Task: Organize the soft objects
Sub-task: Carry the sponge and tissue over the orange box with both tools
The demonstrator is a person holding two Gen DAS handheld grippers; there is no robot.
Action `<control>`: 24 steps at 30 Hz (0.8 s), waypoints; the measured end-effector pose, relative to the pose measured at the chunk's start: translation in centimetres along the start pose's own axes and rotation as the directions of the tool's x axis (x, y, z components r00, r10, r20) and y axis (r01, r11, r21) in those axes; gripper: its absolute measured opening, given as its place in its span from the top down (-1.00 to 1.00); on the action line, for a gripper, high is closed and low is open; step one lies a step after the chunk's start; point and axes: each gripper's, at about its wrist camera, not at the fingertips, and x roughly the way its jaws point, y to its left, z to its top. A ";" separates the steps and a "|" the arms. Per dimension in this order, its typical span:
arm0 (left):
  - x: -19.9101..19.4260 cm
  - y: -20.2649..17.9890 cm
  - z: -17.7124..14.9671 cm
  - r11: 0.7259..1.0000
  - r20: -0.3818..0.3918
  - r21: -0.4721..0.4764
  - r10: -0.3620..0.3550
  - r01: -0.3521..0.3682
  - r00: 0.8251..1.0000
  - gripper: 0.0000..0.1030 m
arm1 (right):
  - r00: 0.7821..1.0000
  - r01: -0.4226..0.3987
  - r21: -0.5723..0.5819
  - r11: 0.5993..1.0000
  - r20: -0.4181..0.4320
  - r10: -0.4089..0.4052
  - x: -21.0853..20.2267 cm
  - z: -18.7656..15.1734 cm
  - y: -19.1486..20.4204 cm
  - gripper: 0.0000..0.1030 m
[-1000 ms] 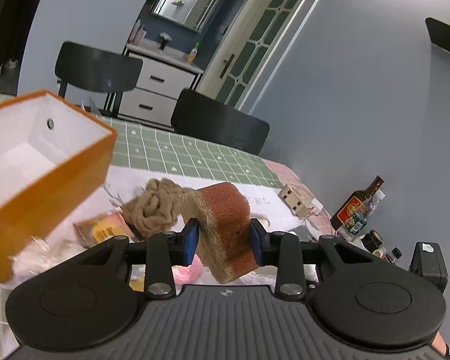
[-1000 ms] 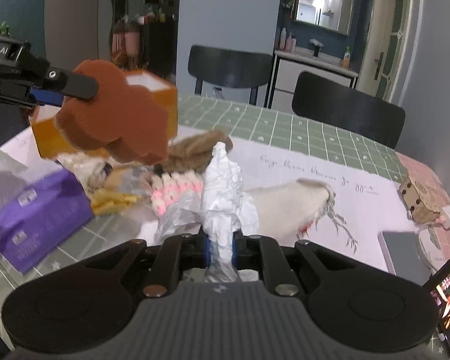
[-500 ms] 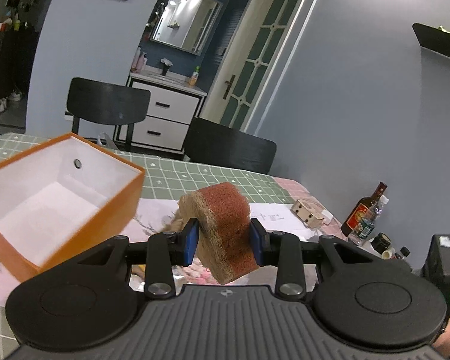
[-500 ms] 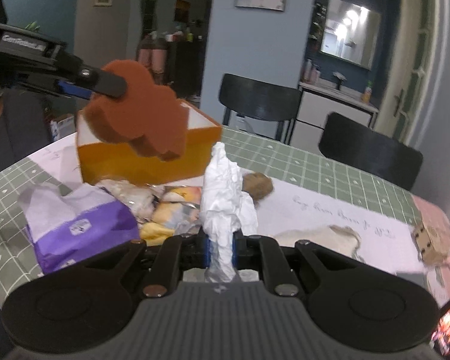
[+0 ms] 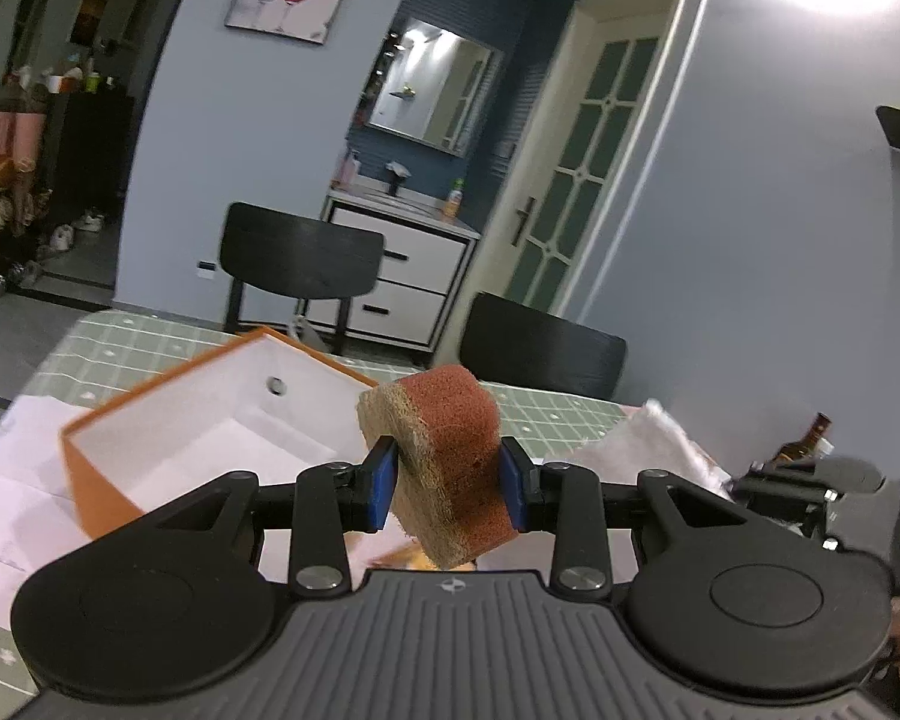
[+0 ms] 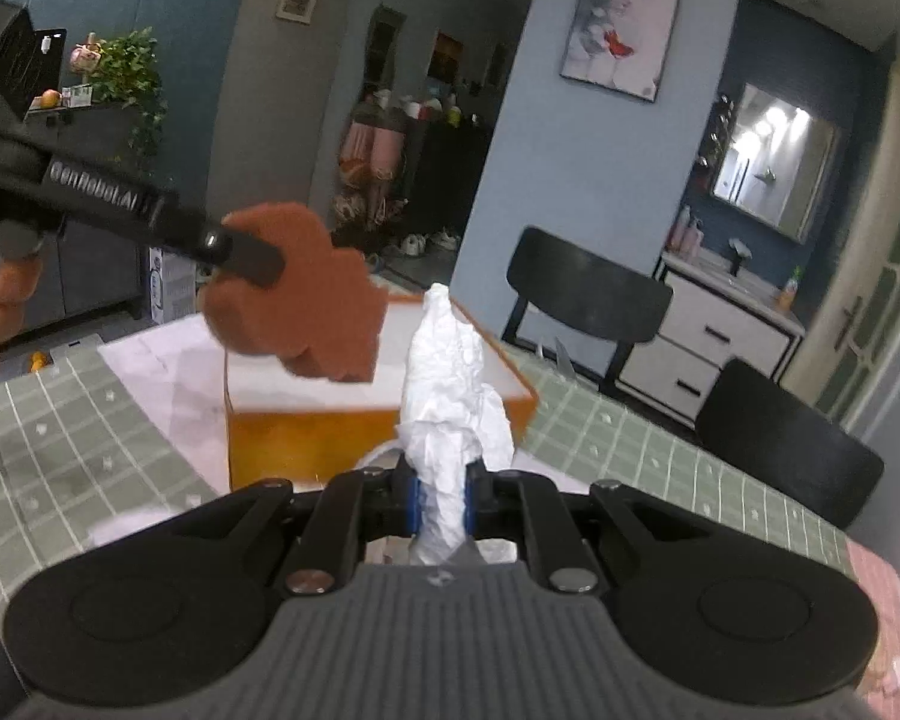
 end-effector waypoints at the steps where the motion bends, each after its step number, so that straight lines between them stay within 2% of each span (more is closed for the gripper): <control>1: 0.0 0.5 0.1 1.000 -0.001 -0.004 0.003 -0.003 1.000 0.22 | 1.000 -0.001 -0.002 1.000 0.008 0.001 0.3 0.7 0.2 0.79; 9: 0.8 3.5 1.1 1.000 -0.024 -0.011 0.023 -0.023 0.999 0.22 | 1.000 0.019 -0.041 0.999 0.016 -0.018 3.3 5.3 1.2 0.79; 16: 2.1 5.9 1.5 0.999 -0.056 -0.009 0.043 -0.044 0.998 0.22 | 0.996 0.094 -0.087 0.992 0.012 -0.093 6.8 9.2 0.7 0.79; 21: 3.7 7.4 1.7 0.998 -0.085 0.005 0.061 -0.060 0.995 0.22 | 0.995 0.096 -0.162 0.982 -0.003 -0.098 10.5 11.3 -0.4 0.79; 24: 4.8 8.5 1.3 0.997 -0.111 0.002 0.074 -0.074 0.991 0.22 | 0.996 0.071 -0.203 0.977 -0.030 -0.079 13.1 11.9 -0.8 0.79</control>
